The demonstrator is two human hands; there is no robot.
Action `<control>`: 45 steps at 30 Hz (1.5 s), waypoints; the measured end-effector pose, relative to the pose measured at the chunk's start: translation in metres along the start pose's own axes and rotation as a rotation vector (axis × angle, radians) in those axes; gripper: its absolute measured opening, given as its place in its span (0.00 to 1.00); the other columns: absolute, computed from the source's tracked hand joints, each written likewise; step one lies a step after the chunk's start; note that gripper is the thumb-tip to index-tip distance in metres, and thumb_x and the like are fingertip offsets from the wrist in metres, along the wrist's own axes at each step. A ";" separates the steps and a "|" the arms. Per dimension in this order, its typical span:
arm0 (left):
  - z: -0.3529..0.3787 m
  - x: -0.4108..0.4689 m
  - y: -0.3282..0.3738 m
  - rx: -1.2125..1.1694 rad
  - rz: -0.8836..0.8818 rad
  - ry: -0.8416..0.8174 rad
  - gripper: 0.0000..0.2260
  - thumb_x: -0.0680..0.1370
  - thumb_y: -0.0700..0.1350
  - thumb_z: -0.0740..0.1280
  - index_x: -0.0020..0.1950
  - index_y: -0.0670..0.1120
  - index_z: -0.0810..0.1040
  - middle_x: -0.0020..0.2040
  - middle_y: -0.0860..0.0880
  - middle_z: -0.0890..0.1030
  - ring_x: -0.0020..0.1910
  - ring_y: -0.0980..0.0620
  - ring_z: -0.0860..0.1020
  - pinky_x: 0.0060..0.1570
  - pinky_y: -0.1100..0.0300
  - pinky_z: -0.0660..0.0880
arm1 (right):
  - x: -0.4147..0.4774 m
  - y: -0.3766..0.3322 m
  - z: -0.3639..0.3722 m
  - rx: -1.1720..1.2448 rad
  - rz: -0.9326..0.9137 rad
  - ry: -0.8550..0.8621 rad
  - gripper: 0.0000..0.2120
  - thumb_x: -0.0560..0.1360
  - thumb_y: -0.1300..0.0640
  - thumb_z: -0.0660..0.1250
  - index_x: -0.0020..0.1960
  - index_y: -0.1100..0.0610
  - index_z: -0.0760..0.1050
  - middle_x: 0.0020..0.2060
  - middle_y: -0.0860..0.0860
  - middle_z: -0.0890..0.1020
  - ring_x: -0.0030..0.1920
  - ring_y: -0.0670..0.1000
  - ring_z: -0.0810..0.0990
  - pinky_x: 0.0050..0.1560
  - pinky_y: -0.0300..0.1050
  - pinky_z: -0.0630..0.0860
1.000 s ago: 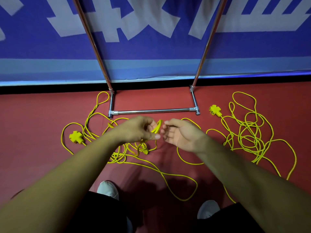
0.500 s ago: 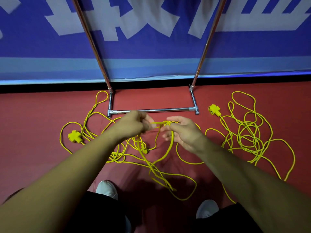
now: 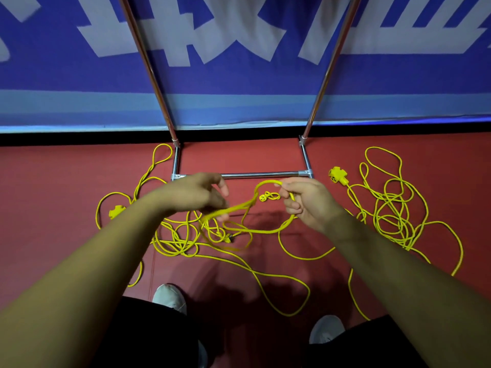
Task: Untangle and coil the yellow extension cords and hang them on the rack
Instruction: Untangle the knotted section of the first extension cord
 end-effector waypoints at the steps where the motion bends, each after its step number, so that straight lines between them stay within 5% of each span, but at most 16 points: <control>1: 0.002 0.005 -0.007 0.090 -0.001 0.043 0.08 0.79 0.38 0.69 0.56 0.41 0.73 0.45 0.45 0.85 0.43 0.47 0.80 0.46 0.52 0.78 | -0.004 -0.008 0.008 -0.009 -0.026 -0.080 0.07 0.78 0.69 0.56 0.50 0.68 0.72 0.31 0.54 0.71 0.22 0.44 0.62 0.22 0.36 0.54; 4: 0.003 0.014 -0.009 0.292 0.163 0.177 0.32 0.71 0.61 0.74 0.72 0.56 0.69 0.68 0.54 0.75 0.66 0.57 0.73 0.66 0.58 0.71 | -0.017 -0.033 0.025 -0.105 -0.098 -0.271 0.08 0.79 0.69 0.56 0.52 0.66 0.74 0.30 0.53 0.72 0.22 0.44 0.62 0.23 0.37 0.53; 6: 0.011 0.018 -0.001 0.220 0.285 0.136 0.34 0.71 0.61 0.75 0.74 0.57 0.69 0.71 0.59 0.72 0.71 0.64 0.68 0.70 0.64 0.64 | -0.025 -0.049 0.031 -0.195 -0.122 -0.363 0.07 0.77 0.66 0.59 0.52 0.63 0.76 0.30 0.51 0.73 0.23 0.45 0.64 0.24 0.37 0.56; 10: 0.021 0.024 0.006 0.131 0.314 0.086 0.06 0.79 0.43 0.70 0.52 0.42 0.81 0.51 0.48 0.85 0.52 0.54 0.81 0.58 0.59 0.74 | -0.033 -0.078 0.027 -0.185 -0.180 -0.385 0.08 0.74 0.64 0.62 0.51 0.62 0.76 0.28 0.50 0.73 0.24 0.46 0.66 0.27 0.37 0.61; 14: 0.010 0.020 0.004 0.056 0.282 0.111 0.05 0.81 0.39 0.66 0.48 0.38 0.77 0.41 0.48 0.80 0.40 0.63 0.77 0.48 0.70 0.71 | -0.033 -0.087 0.011 -0.082 -0.245 -0.306 0.08 0.77 0.68 0.58 0.51 0.63 0.76 0.28 0.51 0.71 0.25 0.47 0.65 0.30 0.40 0.57; 16: 0.004 0.018 0.001 0.051 0.298 0.159 0.04 0.81 0.39 0.65 0.47 0.42 0.77 0.41 0.48 0.80 0.42 0.57 0.79 0.51 0.63 0.73 | -0.033 -0.082 0.005 -0.159 -0.259 -0.212 0.08 0.78 0.68 0.58 0.50 0.62 0.75 0.28 0.50 0.72 0.25 0.48 0.66 0.31 0.45 0.54; 20: -0.011 0.000 0.018 -0.359 0.378 0.380 0.04 0.81 0.36 0.65 0.52 0.45 0.75 0.34 0.49 0.76 0.31 0.51 0.76 0.37 0.60 0.75 | -0.037 -0.077 -0.001 -0.546 -0.282 -0.057 0.11 0.76 0.72 0.58 0.46 0.60 0.75 0.29 0.54 0.76 0.28 0.50 0.73 0.31 0.42 0.67; 23: -0.018 -0.021 0.050 -0.467 0.483 0.399 0.07 0.80 0.36 0.66 0.53 0.45 0.70 0.31 0.50 0.75 0.26 0.52 0.67 0.29 0.62 0.67 | -0.051 -0.075 0.010 -0.725 -0.233 -0.188 0.07 0.75 0.68 0.65 0.50 0.61 0.78 0.36 0.57 0.82 0.37 0.50 0.79 0.41 0.43 0.73; 25: -0.014 -0.031 0.067 -0.357 0.503 0.299 0.08 0.79 0.35 0.67 0.50 0.45 0.69 0.30 0.50 0.76 0.26 0.52 0.65 0.27 0.62 0.64 | -0.061 -0.079 0.033 -0.637 -0.246 -0.322 0.10 0.74 0.64 0.69 0.55 0.61 0.76 0.41 0.58 0.83 0.42 0.51 0.80 0.45 0.42 0.75; 27: -0.011 -0.039 0.077 -0.232 0.502 0.218 0.10 0.78 0.36 0.69 0.50 0.44 0.69 0.30 0.49 0.78 0.26 0.52 0.65 0.27 0.61 0.63 | -0.071 -0.091 0.060 -0.554 -0.283 -0.376 0.08 0.74 0.62 0.71 0.51 0.60 0.76 0.36 0.56 0.81 0.36 0.51 0.78 0.37 0.41 0.74; 32: -0.017 -0.049 0.071 -0.079 0.560 0.147 0.09 0.76 0.38 0.71 0.50 0.39 0.72 0.35 0.49 0.74 0.35 0.54 0.70 0.36 0.62 0.68 | -0.084 -0.121 0.090 -0.535 -0.334 -0.301 0.10 0.81 0.57 0.63 0.43 0.60 0.75 0.22 0.45 0.62 0.23 0.45 0.56 0.25 0.38 0.54; 35: -0.014 -0.039 0.014 0.202 0.394 0.014 0.03 0.80 0.40 0.67 0.47 0.45 0.77 0.38 0.58 0.78 0.39 0.63 0.74 0.46 0.66 0.70 | -0.093 -0.143 0.084 -0.119 -0.406 -0.230 0.11 0.81 0.60 0.60 0.41 0.62 0.72 0.21 0.46 0.60 0.21 0.44 0.56 0.26 0.40 0.50; 37: -0.021 -0.039 -0.030 0.276 0.271 0.064 0.07 0.81 0.37 0.65 0.48 0.48 0.78 0.41 0.59 0.80 0.43 0.64 0.76 0.50 0.66 0.70 | -0.096 -0.151 0.073 -0.051 -0.433 -0.169 0.11 0.81 0.61 0.60 0.40 0.63 0.72 0.20 0.47 0.62 0.21 0.45 0.58 0.26 0.40 0.52; 41: -0.042 -0.058 -0.034 -0.075 0.277 0.375 0.10 0.81 0.31 0.61 0.53 0.45 0.76 0.40 0.46 0.78 0.41 0.56 0.81 0.52 0.57 0.75 | -0.096 -0.136 0.049 -0.534 -0.368 0.036 0.11 0.80 0.63 0.61 0.40 0.61 0.74 0.23 0.52 0.75 0.23 0.49 0.71 0.31 0.42 0.69; 44: -0.048 -0.073 0.014 -0.269 0.441 0.447 0.09 0.81 0.30 0.59 0.53 0.44 0.70 0.38 0.45 0.75 0.36 0.52 0.81 0.42 0.61 0.78 | -0.087 -0.117 0.034 -0.882 -0.262 0.081 0.05 0.75 0.62 0.69 0.44 0.65 0.77 0.34 0.54 0.82 0.33 0.51 0.80 0.40 0.49 0.77; 45: -0.047 -0.077 0.030 -0.249 0.491 0.435 0.09 0.81 0.30 0.59 0.52 0.43 0.70 0.37 0.44 0.74 0.34 0.52 0.80 0.40 0.62 0.77 | -0.085 -0.112 0.033 -0.985 -0.251 0.105 0.11 0.72 0.58 0.73 0.49 0.64 0.76 0.38 0.54 0.81 0.37 0.52 0.79 0.41 0.49 0.77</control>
Point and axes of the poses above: each hand's wrist, its own x-axis towards the middle knuckle, its own z-axis out of the palm, y = z × x, the point moved 3 cm from there along x, towards the middle knuckle
